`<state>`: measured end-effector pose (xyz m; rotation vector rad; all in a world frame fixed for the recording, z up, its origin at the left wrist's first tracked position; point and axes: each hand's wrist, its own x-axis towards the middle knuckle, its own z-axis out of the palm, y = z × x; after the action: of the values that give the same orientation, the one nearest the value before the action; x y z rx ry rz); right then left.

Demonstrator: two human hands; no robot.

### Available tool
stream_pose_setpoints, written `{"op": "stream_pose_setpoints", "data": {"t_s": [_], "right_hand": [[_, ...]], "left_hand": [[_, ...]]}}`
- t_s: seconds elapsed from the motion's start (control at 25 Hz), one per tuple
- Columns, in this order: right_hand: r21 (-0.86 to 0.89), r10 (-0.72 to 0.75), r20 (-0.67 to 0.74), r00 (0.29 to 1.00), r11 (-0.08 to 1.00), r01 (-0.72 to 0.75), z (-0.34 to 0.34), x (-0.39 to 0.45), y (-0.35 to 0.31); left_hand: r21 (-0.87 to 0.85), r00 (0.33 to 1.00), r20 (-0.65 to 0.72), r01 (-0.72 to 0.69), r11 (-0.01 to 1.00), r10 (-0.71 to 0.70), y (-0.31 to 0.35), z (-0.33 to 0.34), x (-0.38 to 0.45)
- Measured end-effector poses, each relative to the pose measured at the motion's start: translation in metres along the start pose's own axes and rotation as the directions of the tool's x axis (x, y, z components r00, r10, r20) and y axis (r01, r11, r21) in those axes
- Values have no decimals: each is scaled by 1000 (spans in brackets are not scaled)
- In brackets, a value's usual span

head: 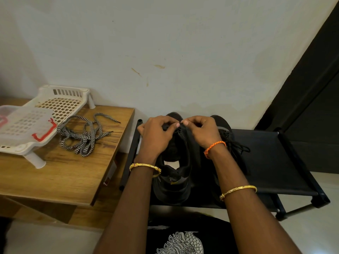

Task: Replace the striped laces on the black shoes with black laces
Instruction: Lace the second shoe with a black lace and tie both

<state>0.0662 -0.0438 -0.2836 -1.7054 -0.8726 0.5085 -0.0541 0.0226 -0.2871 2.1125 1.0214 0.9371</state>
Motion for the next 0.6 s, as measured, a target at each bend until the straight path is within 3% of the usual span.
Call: {"op": "stream_pose_setpoints", "data": {"t_s": [0.16,0.28,0.48,0.6], "right_hand": [[4,11,35,999,1000,-11,3,0,1],[6,80,-26,996,997,-80,4,4,8],[-18,193,-117,974,980,-197,0,10,19],[-35,225,-80,971,973,-229,2,9,22]], "left_hand": [[5,1000,20,20,1000,-20,-2,-1,-1],[188,1000,-4,21,982,-20,-4,-1,0],[454,993,110,-16,891,-38,-4,9,-1],[389,990,82,73,918,-114,-5,17,-3]]}}
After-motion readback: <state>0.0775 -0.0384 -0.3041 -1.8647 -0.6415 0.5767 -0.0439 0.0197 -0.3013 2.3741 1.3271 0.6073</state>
